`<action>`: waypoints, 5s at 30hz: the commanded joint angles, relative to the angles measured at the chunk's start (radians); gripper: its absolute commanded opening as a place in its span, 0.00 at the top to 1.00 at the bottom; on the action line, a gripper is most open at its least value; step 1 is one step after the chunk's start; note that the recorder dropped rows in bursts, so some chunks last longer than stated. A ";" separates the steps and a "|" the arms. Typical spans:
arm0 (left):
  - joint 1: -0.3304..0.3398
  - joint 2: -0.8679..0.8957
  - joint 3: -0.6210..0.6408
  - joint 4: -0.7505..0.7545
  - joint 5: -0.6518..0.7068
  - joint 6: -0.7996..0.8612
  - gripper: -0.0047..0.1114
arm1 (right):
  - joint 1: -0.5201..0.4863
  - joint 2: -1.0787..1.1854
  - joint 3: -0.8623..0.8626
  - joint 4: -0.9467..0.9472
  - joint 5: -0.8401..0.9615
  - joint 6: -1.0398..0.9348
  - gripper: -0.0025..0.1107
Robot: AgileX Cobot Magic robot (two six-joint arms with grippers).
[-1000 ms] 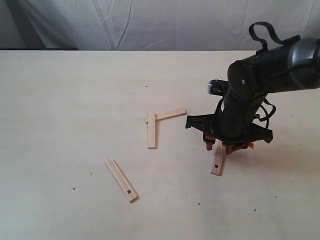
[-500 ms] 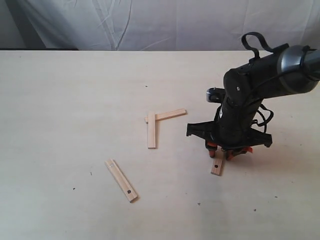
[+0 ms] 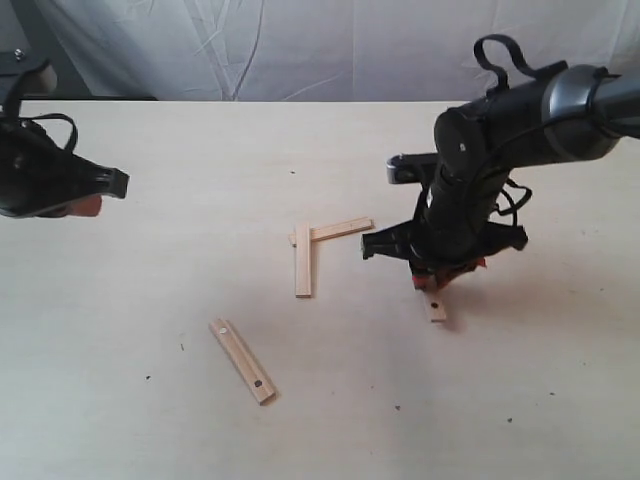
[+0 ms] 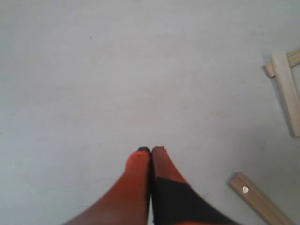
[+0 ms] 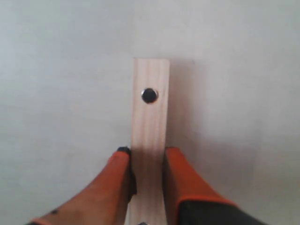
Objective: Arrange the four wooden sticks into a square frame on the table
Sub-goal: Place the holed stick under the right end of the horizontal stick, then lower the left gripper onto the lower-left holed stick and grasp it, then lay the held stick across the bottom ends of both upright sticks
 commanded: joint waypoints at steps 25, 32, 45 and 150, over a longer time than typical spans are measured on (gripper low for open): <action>0.001 0.252 -0.016 -0.430 -0.102 0.330 0.96 | 0.000 0.234 -0.364 0.157 0.053 -0.263 0.97; 0.001 0.252 -0.053 -0.430 -0.047 0.410 0.96 | -0.002 0.183 -0.364 0.238 0.066 -0.261 0.61; -0.308 0.218 -0.147 -0.216 0.134 0.865 0.96 | -0.304 -0.251 -0.060 0.239 0.201 -0.317 0.98; -0.509 0.686 -0.539 -0.103 0.027 0.928 0.96 | -0.385 -0.538 0.134 0.647 0.036 -0.563 0.98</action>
